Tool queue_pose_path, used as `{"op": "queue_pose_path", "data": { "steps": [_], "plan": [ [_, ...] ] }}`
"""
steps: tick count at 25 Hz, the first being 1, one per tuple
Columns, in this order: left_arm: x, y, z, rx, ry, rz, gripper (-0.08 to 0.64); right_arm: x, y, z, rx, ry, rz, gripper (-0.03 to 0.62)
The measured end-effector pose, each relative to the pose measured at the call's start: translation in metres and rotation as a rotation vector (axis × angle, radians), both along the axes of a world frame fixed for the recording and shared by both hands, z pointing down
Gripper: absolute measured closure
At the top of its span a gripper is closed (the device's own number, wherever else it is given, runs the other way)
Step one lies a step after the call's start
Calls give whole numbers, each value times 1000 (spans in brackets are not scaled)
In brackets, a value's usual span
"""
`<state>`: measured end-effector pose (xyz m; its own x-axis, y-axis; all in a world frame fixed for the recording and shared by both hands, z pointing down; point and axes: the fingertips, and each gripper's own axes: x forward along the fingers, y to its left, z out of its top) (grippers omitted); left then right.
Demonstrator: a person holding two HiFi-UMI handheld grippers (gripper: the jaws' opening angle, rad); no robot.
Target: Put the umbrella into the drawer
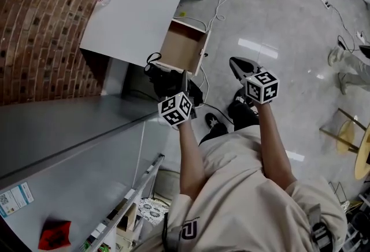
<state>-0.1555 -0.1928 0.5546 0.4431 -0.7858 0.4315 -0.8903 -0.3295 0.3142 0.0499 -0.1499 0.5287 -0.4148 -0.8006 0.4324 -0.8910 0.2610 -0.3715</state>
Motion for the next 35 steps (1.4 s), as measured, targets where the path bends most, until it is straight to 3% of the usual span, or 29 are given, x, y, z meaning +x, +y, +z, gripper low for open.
{"op": "queue_pose_path", "data": {
  "steps": [10,16,25,35],
  "plan": [
    [46,1,-6,0,-75,-83,282,44,-31,-2,10,-10,-164,525],
    [46,12,8,-26,-124,-130,282,58,-54,22,7,-38,-198,525],
    [60,19,57,-129,-173,-75,284,49,-67,79,-78,-56,-217,525],
    [60,-63,101,-130,-178,20,282,27,-116,96,-96,-81,-163,525]
  ]
}}
